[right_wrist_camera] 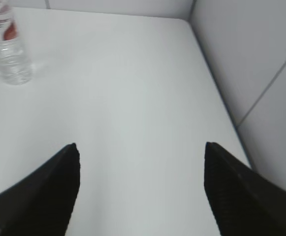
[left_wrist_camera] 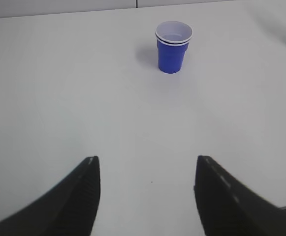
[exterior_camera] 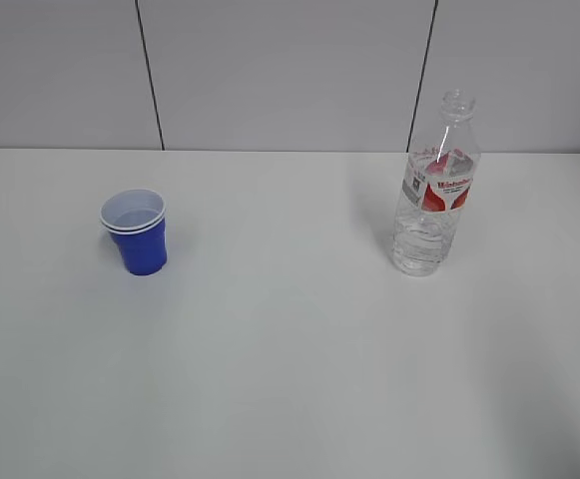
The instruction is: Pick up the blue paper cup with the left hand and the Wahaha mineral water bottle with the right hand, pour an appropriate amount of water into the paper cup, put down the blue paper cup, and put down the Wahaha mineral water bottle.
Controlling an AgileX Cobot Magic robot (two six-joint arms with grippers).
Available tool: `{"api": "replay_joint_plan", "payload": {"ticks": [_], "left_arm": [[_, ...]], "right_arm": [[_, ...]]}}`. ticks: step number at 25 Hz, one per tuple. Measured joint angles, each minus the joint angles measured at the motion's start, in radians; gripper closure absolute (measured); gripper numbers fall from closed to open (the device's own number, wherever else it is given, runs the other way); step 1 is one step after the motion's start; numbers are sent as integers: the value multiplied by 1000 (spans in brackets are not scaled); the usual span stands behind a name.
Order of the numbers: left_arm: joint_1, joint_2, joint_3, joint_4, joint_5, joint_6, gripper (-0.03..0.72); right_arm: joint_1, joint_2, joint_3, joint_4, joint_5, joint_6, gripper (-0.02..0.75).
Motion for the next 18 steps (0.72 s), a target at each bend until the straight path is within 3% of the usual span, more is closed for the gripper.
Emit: {"api": "replay_joint_plan", "payload": {"ticks": [6,18], "left_arm": [[0,0,0,0,0,0,230],[0,0,0,0,0,0,230]], "right_arm": [[0,-4,-29,211,147,-136,149],[0,-76,66,227,149,-170,149]]}}
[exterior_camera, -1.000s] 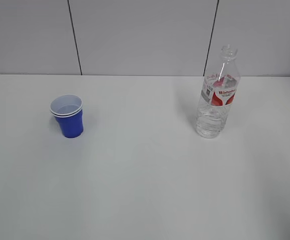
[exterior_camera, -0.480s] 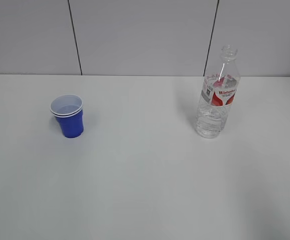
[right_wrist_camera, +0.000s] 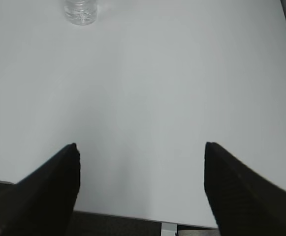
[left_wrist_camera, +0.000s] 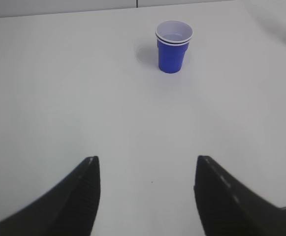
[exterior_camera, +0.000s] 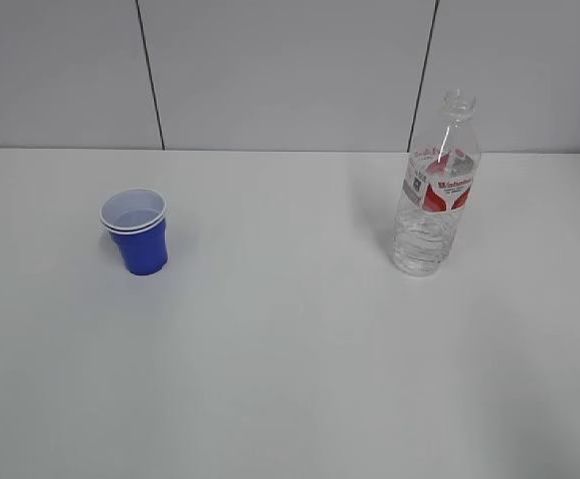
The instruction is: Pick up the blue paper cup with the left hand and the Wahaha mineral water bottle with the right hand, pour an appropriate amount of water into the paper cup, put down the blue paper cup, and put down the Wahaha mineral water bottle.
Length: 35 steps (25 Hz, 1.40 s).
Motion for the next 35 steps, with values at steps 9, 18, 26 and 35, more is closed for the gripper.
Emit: {"api": "replay_joint_plan", "payload": {"ticks": [9,18,26,35], "left_arm": [[0,0,0,0,0,0,230],[0,0,0,0,0,0,230],[0,0,0,0,0,0,231],[0,0,0,0,0,0,246]], "right_arm": [[0,-36,47,5,-29,-3,149],[0,-40,47,5,-31,-3,150],[0,-40,47,5,-31,-3,150],[0,-40,47,5,-31,-3,150]]}}
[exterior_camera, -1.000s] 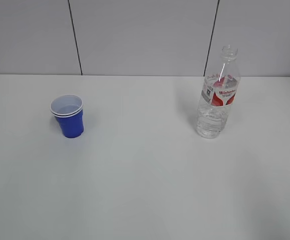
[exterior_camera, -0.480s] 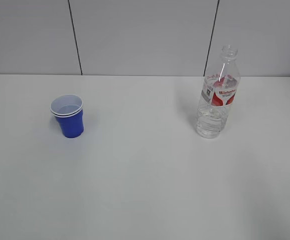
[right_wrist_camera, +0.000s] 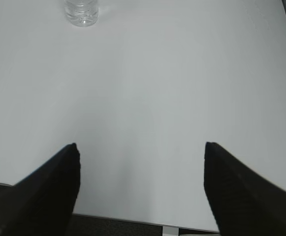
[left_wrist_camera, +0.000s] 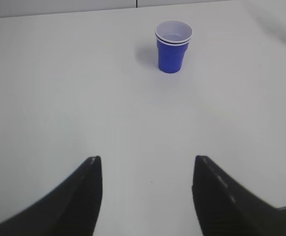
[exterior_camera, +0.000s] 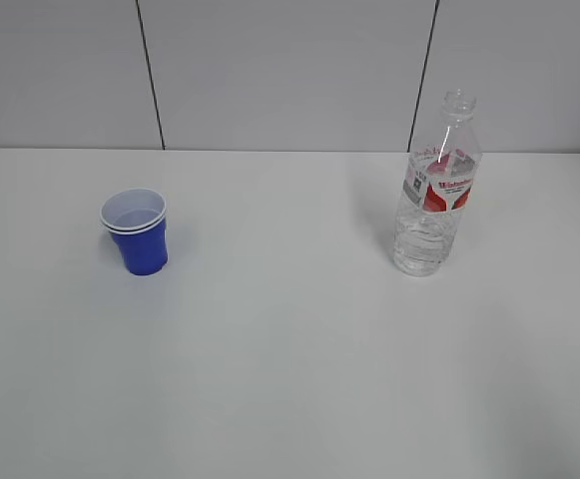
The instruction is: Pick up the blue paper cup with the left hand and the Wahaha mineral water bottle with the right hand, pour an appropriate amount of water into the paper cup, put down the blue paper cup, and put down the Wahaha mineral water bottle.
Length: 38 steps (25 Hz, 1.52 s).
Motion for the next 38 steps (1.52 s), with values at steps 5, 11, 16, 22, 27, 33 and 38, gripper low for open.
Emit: {"api": "replay_joint_plan", "payload": {"ticks": [5,11,16,22,27,33,38], "left_arm": [[0,0,0,0,0,0,249],[0,0,0,0,0,0,253],[5,-2,0,0,0,0,263],[86,-6,0,0,0,0,263],[169,-6,0,0,0,0,267],[211,-6,0,0,0,0,276],[217,-6,0,0,0,0,282]], "right_arm": [[0,0,0,0,0,0,150],[0,0,0,0,0,-1,150],[0,0,0,0,0,-1,150],[0,-26,0,0,0,-1,150],[0,-71,0,0,0,-1,150],[0,-73,0,0,0,-1,150],[0,-73,0,0,0,-1,150]]}}
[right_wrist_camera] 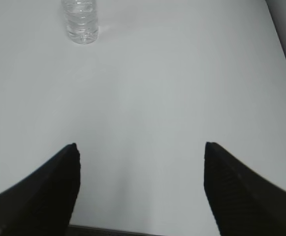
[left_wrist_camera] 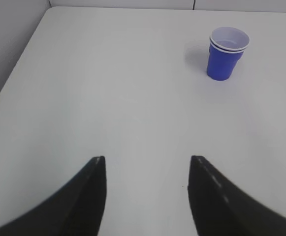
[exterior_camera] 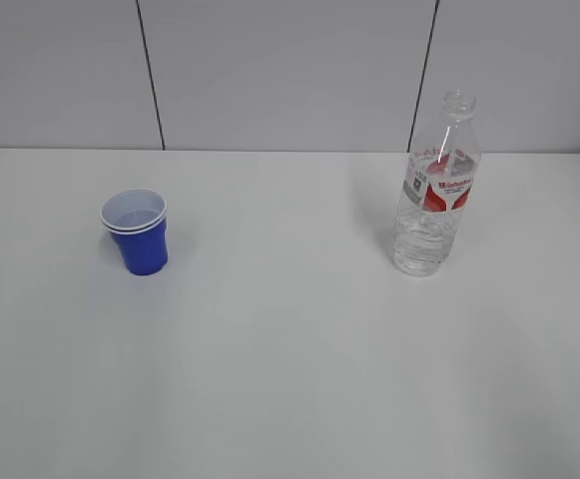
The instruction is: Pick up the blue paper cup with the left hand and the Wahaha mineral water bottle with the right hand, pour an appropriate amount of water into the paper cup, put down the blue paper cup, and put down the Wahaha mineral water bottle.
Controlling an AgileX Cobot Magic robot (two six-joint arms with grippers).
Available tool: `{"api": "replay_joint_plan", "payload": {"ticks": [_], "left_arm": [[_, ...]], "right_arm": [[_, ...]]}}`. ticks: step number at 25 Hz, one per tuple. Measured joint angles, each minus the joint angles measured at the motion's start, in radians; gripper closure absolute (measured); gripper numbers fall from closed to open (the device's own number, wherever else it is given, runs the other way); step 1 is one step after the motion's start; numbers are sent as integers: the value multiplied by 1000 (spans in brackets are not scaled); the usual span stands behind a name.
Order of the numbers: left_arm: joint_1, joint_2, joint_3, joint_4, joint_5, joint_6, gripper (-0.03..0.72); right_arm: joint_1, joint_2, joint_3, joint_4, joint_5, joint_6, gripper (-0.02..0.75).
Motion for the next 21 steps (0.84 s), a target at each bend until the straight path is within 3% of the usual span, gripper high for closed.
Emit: {"api": "replay_joint_plan", "payload": {"ticks": [21], "left_arm": [[0,0,0,0,0,0,319]], "right_arm": [[0,0,0,0,0,0,150]]}}
